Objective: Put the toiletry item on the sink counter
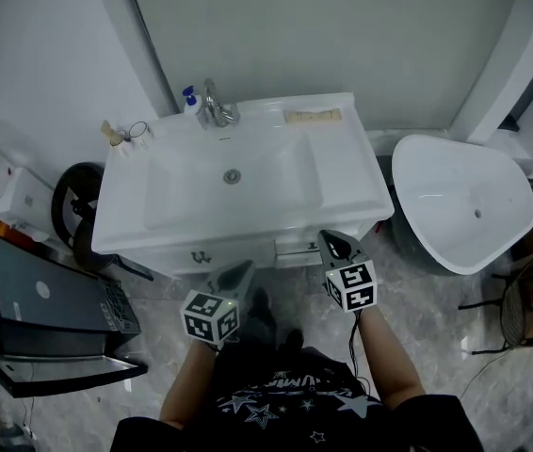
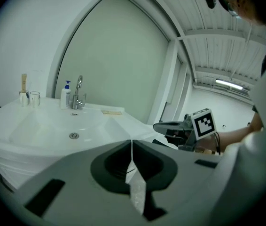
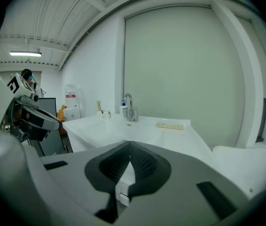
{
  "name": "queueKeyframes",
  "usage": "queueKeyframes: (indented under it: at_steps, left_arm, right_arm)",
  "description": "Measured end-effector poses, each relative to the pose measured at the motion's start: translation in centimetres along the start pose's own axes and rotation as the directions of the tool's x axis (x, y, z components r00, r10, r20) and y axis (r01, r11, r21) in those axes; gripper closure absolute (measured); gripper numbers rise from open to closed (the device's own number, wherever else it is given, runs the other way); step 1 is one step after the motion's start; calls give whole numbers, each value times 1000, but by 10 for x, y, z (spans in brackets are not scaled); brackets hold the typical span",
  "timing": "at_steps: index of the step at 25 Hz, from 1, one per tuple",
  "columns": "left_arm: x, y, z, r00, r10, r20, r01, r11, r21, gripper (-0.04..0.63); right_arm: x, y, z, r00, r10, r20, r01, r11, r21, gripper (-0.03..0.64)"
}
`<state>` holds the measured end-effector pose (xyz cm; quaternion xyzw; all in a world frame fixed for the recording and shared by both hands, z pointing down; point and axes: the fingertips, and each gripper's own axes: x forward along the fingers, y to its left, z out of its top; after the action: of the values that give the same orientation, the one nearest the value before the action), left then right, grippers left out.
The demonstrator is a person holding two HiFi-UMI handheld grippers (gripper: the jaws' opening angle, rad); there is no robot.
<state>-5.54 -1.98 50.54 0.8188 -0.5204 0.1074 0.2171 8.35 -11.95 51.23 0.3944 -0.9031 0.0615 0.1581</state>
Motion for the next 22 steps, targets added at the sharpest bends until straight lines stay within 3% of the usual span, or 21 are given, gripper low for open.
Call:
queueKeyframes:
  at_steps: [13, 22]
  left_arm:
    - [3, -30, -11, 997, -67, -24, 68, 998, 17, 575]
    - [-34, -6, -22, 994, -100, -46, 101, 995, 22, 575]
  right_arm:
    - [-22, -4, -25, 999, -40, -30, 42, 997, 57, 603]
    - [-23, 38, -18, 997, -76, -30, 78, 995, 68, 603]
